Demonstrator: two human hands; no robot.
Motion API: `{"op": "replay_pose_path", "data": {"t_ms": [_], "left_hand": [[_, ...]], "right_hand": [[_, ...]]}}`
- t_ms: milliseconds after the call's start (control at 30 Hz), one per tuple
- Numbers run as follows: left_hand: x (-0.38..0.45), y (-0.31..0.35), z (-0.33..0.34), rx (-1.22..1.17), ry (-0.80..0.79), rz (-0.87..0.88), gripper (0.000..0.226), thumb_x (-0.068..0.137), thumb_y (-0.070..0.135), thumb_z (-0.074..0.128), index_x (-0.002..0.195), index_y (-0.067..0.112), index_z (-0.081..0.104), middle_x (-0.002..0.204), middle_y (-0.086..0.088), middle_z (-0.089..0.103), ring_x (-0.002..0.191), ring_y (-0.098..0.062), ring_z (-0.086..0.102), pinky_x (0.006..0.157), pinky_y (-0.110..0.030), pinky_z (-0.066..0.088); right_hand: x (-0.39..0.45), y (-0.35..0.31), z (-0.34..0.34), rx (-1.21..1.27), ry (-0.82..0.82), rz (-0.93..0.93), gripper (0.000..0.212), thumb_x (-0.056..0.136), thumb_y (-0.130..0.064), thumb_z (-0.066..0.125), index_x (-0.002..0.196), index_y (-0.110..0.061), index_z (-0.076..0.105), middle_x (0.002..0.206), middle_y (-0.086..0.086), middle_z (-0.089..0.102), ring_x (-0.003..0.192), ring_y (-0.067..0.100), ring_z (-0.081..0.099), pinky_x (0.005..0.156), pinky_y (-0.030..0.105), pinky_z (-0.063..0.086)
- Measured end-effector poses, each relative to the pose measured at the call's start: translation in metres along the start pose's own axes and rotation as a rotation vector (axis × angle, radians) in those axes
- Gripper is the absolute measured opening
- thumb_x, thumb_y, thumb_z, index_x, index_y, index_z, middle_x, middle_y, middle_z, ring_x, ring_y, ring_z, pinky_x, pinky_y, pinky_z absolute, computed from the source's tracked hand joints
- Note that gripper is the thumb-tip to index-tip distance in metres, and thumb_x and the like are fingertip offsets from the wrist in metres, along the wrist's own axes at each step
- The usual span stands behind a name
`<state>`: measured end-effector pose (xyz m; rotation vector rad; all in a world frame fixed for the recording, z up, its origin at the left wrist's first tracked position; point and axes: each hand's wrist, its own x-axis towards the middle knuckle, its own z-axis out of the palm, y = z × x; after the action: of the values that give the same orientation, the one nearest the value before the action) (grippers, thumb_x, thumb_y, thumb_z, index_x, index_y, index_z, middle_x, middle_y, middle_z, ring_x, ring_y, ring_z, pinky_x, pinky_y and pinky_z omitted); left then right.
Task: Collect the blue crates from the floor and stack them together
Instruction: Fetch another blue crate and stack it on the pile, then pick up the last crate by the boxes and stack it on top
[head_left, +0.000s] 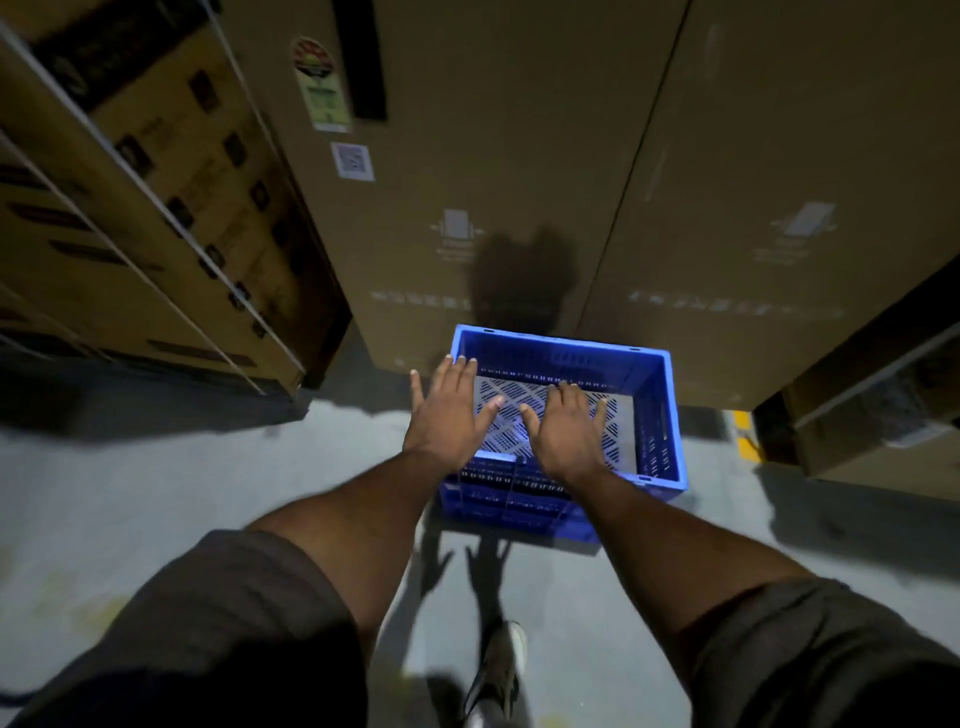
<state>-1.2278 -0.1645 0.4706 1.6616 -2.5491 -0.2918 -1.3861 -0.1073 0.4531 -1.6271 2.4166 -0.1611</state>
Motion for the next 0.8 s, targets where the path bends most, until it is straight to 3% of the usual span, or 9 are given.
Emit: {"op": "replay_pose_path", "data": {"t_ms": [300, 467, 800], "left_hand": [[-0.157, -0.074, -0.079, -0.075, 0.138, -0.200, 0.068, 0.099, 0.059, 0.026, 0.152, 0.018, 0.027, 0.161, -0.002, 0.027, 0.152, -0.018, 0.012, 0.121, -0.056, 0.005], [-0.249, -0.139, -0.109, -0.034, 0.184, -0.391, 0.071, 0.098, 0.063, 0.020, 0.154, 0.020, 0.024, 0.162, -0.002, 0.025, 0.152, -0.019, 0.012, 0.121, -0.057, 0.008], [-0.403, -0.269, -0.150, -0.074, 0.328, -0.833, 0.068, 0.097, 0.062, 0.023, 0.150, 0.019, 0.030, 0.157, -0.005, 0.032, 0.149, -0.022, 0.020, 0.121, -0.057, 0.010]], "right_hand": [[-0.104, -0.108, -0.044, -0.057, 0.040, -0.202, 0.061, 0.097, -0.054, 0.035, 0.136, -0.008, 0.048, 0.152, 0.015, 0.036, 0.145, 0.029, 0.025, 0.117, 0.056, 0.018], [-0.177, -0.191, -0.034, -0.051, 0.056, -0.389, 0.053, 0.097, -0.053, 0.036, 0.123, -0.012, 0.055, 0.138, 0.014, 0.047, 0.134, 0.031, 0.036, 0.111, 0.056, 0.027], [-0.260, -0.359, -0.003, -0.083, -0.052, -0.761, 0.055, 0.098, -0.053, 0.033, 0.132, -0.013, 0.049, 0.144, 0.012, 0.044, 0.138, 0.029, 0.033, 0.116, 0.055, 0.022]]}}
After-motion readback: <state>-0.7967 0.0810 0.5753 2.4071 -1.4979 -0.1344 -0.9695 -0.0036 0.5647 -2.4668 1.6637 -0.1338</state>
